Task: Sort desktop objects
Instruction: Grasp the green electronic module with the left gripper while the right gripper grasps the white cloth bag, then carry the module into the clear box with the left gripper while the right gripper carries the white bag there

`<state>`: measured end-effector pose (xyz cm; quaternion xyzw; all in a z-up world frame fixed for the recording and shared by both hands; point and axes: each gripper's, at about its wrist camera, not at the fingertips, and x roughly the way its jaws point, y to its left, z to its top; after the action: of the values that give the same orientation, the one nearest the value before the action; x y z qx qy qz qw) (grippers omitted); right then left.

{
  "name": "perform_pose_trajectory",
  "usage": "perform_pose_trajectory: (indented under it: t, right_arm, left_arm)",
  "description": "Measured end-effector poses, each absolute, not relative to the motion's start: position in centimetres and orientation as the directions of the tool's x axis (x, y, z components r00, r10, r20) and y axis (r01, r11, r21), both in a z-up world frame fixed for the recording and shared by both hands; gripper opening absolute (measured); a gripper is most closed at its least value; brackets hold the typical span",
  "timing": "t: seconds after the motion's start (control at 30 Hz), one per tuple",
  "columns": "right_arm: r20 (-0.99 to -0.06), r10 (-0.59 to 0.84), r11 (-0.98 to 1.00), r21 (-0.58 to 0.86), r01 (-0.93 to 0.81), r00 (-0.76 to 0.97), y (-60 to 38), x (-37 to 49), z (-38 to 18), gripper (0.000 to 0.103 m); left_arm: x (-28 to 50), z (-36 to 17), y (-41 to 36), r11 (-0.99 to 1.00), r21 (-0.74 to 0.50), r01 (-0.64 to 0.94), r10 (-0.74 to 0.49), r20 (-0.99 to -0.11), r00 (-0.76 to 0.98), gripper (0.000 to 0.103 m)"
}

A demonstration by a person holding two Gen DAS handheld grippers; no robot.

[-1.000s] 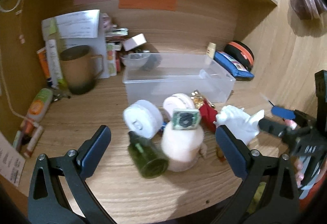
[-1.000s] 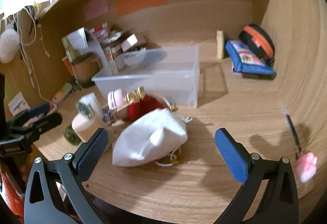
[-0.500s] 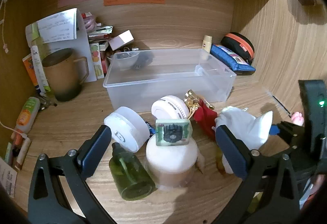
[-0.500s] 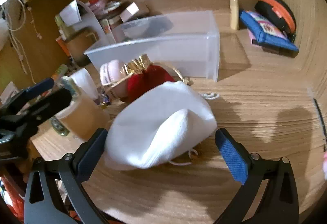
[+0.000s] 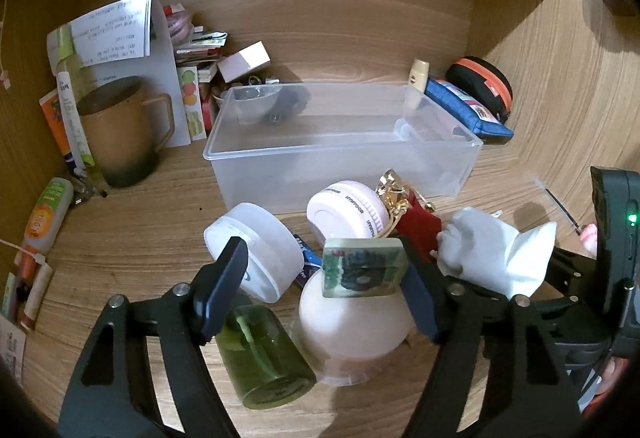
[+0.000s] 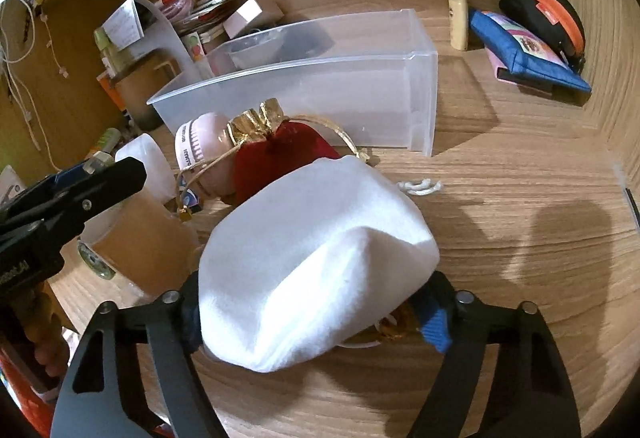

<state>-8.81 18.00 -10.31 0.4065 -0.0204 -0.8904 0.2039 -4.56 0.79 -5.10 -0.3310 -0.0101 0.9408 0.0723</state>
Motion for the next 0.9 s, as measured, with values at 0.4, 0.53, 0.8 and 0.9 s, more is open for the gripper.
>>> perform_pose_trajectory:
  t: [0.4,0.53,0.8,0.9]
  right_arm:
    - [-0.686,-0.409,-0.907,0.231,0.353,-0.602,19.0,-8.6,-10.1,0.051]
    - [-0.677,-0.416,-0.906,0.249,0.343,-0.608,19.7,-8.2,-9.8,0.048]
    - [-0.643,-0.430,-0.902,0.279,0.329,-0.634,21.5,-7.3,-8.6,0.047]
    - [-0.626,-0.439,-0.898,0.289,0.332,-0.644,22.0,-7.0,-7.9,0.047]
  left_arm:
    - [-4.3,-4.8,2.0,-0.982,-0.065,-0.175,0.177,-0.619,-0.765,0.042]
    - [-4.2,-4.7,2.2,-0.981,-0.066,-0.184,0.185,-0.617,-0.765,0.036]
    - [-3.9,-4.2,1.9,-0.980,-0.085,-0.178,0.192,-0.604,-0.773,0.033]
    - [-3.6,-3.8,1.8,-0.979,-0.093,-0.179,0.199,-0.596,-0.778,0.033]
